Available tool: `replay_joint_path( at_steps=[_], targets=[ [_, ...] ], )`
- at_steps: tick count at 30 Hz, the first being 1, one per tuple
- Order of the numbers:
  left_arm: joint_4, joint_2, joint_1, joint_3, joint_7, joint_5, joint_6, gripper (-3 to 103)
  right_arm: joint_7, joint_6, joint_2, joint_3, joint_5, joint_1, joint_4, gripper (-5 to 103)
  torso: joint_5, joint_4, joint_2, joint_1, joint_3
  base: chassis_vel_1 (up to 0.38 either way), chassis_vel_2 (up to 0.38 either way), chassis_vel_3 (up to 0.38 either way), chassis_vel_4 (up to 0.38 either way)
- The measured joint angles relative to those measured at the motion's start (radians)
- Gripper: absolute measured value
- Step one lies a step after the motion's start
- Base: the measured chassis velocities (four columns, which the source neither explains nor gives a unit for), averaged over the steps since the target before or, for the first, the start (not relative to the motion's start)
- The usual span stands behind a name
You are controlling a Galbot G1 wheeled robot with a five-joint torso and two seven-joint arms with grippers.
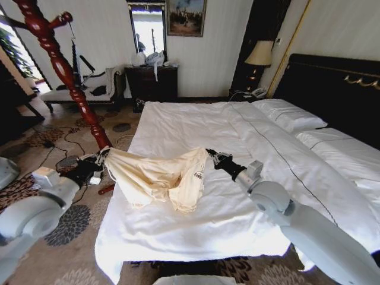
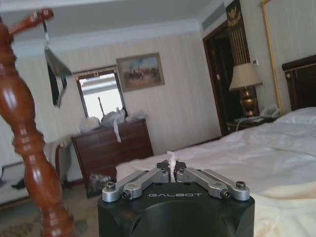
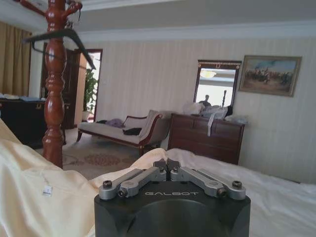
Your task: Pick up the clothes from the bed and hang them on the clothes hanger.
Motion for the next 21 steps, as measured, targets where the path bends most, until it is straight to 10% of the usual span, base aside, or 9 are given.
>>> replay_joint_path(
  at_steps=[9, 21],
  targets=[
    [0.101, 0.224, -0.374, 0.164, -0.071, -0.147, 0.023, 2, 0.030, -0.019, -0.121, 0.112, 0.163, 0.146, 0.004, 0, 0.0004, -0.0004, 0.000, 0.000, 0.000, 0.000, 0.000, 0.000, 0.000],
    [0.187, 0.473, -0.477, 0.040, -0.080, -0.331, 0.018, 2, 0.037, -0.026, -0.268, 0.303, 0.341, 0.198, 0.011, 0, 0.0000, 0.0002, 0.000, 0.000, 0.000, 0.000, 0.000, 0.000, 0.000]
  ],
)
